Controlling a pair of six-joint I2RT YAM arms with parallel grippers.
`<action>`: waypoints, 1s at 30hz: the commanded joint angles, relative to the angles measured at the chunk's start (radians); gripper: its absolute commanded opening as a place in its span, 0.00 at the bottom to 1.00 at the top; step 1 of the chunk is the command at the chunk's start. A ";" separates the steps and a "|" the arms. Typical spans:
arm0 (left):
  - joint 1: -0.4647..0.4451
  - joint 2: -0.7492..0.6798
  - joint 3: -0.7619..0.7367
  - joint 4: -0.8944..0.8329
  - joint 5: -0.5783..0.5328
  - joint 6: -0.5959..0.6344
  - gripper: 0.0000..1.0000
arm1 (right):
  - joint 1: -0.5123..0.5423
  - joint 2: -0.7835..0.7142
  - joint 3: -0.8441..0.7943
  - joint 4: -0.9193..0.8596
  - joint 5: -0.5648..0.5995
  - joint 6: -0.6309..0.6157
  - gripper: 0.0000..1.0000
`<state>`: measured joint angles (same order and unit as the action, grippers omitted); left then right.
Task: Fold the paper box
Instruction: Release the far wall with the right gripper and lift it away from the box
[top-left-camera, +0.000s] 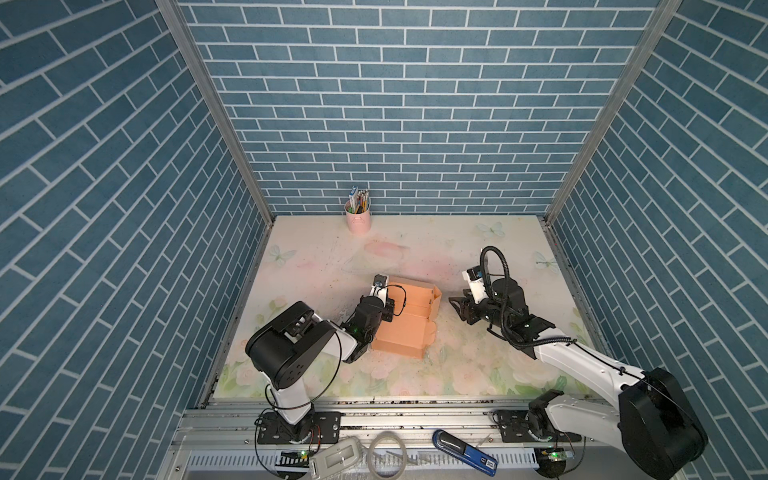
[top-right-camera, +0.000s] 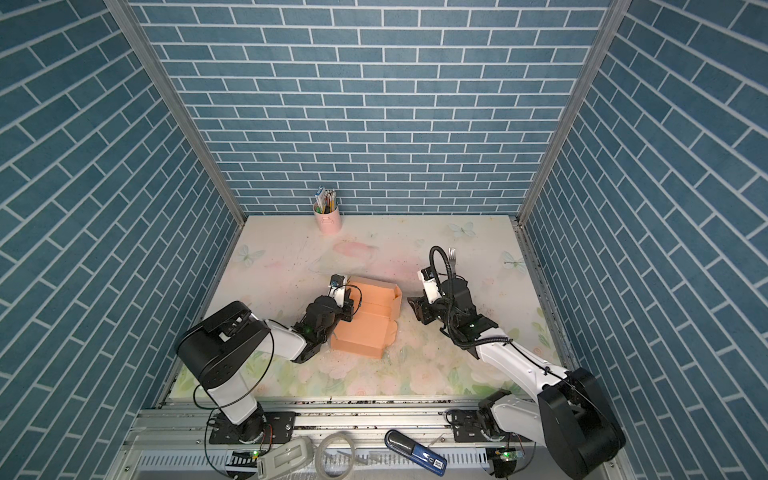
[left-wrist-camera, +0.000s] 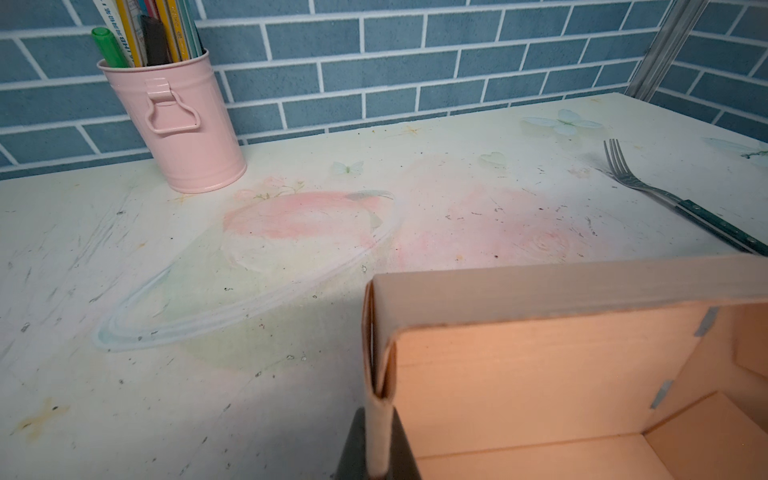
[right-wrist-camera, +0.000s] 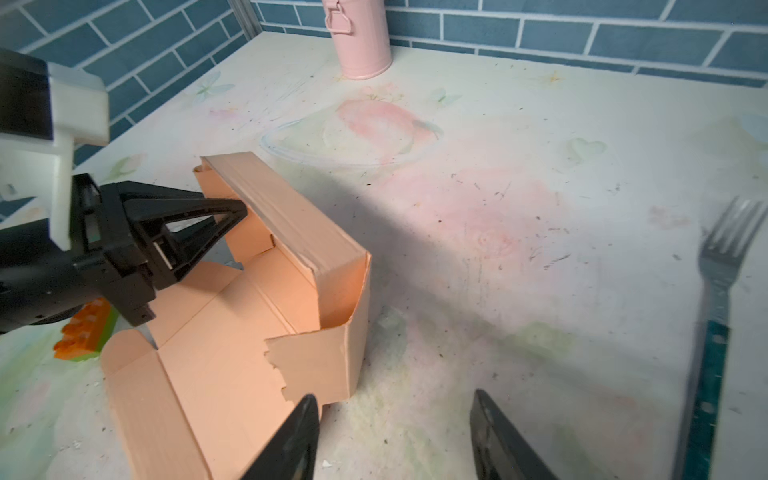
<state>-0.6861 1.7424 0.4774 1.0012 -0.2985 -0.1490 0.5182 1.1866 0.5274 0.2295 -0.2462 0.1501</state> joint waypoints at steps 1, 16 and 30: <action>-0.003 -0.023 -0.009 0.014 -0.014 -0.012 0.00 | -0.020 0.052 -0.021 0.142 -0.133 0.075 0.58; -0.003 -0.020 -0.008 0.011 -0.001 -0.018 0.00 | -0.034 0.387 -0.017 0.456 -0.312 0.068 0.53; -0.003 0.000 0.007 0.017 0.010 -0.012 0.00 | 0.053 0.441 0.047 0.469 -0.141 0.019 0.50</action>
<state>-0.6861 1.7336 0.4755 1.0016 -0.2939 -0.1612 0.5514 1.6215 0.5488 0.6754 -0.4683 0.1936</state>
